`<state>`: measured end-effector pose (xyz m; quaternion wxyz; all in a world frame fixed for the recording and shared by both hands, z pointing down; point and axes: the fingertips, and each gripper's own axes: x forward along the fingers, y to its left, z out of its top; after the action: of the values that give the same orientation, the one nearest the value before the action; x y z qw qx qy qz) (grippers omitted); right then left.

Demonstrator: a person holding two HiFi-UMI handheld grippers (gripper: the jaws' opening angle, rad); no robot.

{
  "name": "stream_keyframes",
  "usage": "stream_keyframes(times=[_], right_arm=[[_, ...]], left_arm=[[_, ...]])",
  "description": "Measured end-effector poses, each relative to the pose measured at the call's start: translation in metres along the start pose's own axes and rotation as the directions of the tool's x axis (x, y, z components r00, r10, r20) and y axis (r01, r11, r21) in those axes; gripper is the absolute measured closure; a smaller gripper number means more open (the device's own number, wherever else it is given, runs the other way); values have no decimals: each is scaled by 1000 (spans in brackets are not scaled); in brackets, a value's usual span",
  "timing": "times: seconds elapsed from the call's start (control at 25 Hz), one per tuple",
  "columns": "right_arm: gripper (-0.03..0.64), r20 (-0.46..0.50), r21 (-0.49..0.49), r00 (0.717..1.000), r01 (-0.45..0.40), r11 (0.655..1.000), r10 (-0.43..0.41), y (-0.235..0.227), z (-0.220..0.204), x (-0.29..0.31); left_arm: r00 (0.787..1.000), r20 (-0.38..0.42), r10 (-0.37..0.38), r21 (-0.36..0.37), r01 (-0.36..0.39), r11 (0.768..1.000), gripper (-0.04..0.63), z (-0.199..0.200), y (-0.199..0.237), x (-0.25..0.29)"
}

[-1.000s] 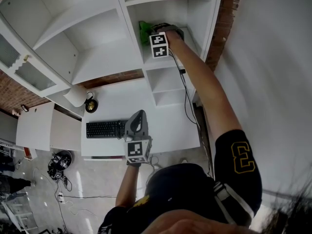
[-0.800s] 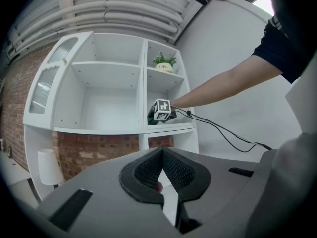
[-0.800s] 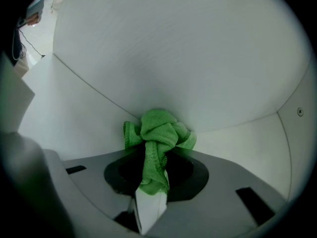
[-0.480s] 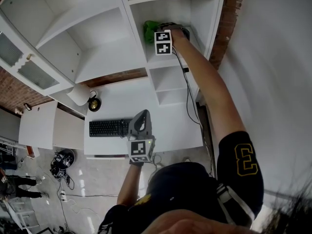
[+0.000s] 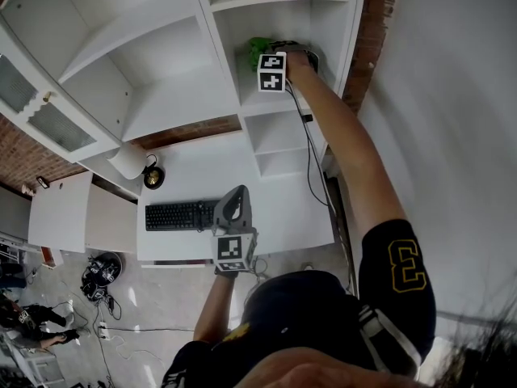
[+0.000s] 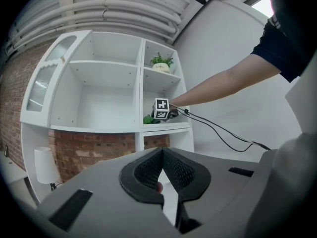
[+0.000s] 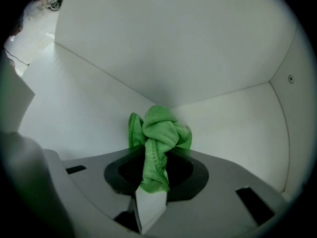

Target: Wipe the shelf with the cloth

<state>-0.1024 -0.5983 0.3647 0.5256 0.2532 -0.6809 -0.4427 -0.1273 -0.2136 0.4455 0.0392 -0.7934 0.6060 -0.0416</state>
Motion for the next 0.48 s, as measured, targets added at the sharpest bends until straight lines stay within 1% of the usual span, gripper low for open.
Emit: stream_keyframes(times=[0.24, 0.48], right_arm=[[523, -41, 23, 999, -1, 1000, 2, 1, -22, -4], [523, -80, 56, 997, -1, 998, 5, 2, -41, -7]], left_arm=[[1000, 0, -13, -9, 13, 1000, 577, -2, -2, 1], [999, 5, -43, -6, 43, 999, 577, 0, -13, 5]])
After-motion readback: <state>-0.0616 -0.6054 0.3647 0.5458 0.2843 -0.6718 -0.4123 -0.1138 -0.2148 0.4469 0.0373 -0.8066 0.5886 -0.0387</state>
